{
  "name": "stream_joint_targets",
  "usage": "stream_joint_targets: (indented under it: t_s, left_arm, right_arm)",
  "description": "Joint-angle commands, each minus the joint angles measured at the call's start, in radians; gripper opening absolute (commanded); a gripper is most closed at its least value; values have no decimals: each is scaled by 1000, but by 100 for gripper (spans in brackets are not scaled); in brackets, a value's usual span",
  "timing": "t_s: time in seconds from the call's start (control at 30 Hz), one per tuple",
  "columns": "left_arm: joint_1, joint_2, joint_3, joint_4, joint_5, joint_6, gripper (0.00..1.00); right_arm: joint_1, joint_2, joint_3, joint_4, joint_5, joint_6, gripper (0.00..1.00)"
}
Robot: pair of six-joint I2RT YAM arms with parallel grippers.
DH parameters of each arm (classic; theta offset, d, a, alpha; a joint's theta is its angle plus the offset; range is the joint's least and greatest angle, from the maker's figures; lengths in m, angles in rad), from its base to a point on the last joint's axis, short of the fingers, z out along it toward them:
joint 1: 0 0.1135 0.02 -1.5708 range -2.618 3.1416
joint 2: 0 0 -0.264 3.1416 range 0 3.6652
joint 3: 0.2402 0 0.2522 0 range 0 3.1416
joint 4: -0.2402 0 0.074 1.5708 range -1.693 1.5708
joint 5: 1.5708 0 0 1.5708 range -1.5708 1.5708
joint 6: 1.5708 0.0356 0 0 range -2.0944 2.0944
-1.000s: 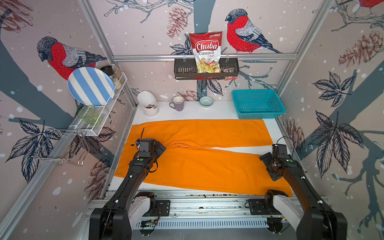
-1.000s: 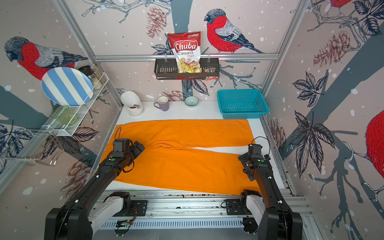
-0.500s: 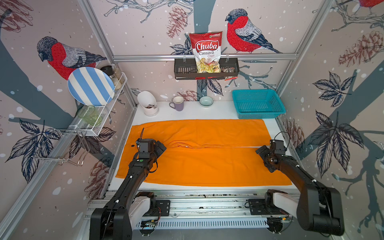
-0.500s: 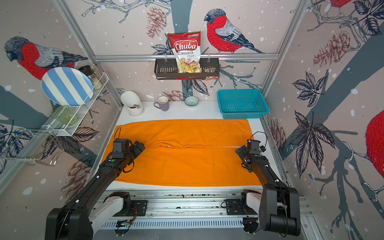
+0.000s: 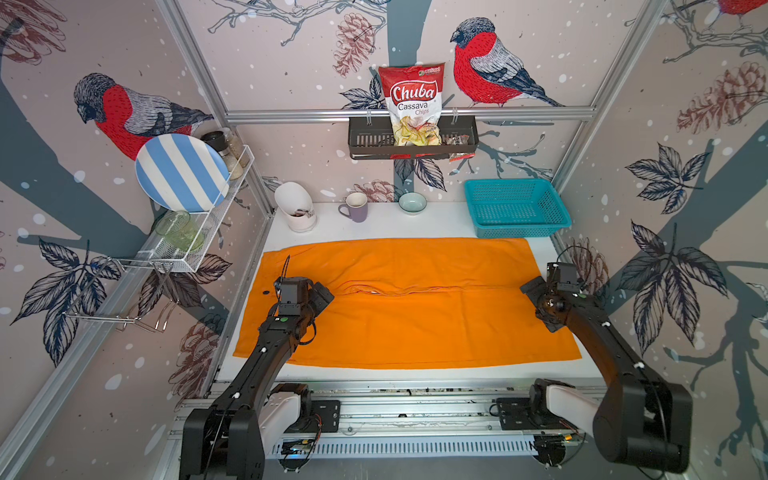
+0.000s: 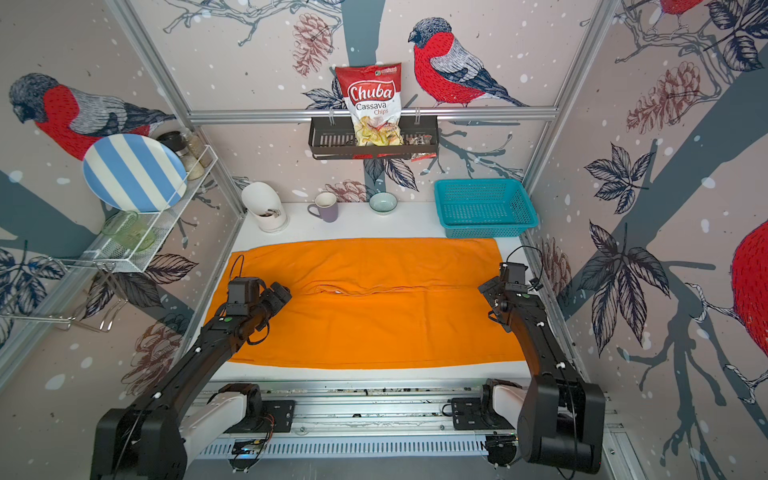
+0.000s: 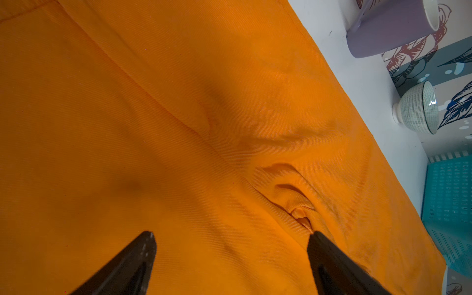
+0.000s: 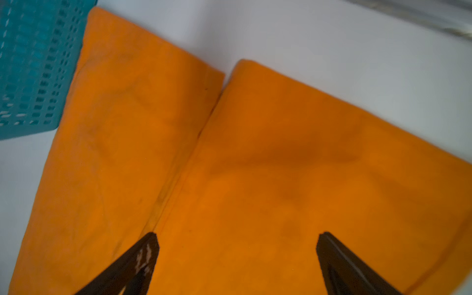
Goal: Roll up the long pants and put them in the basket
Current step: Fold the long pant at the center of the board.
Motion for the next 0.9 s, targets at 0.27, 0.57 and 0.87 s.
stream_joint_targets:
  t_s: [0.27,0.57,0.87]
  left_arm:
    - [3,73,20,88,28,22,95]
    - [2,111,32,130,102,75,95]
    - [2,32,7,160,144,88,95]
  right_arm:
    - [-264,-85,-108,-294,165,140,100]
    - [-405,20,-158,-38,-14,-30,80]
    - [-379,-40,-214,77,21,-67,81]
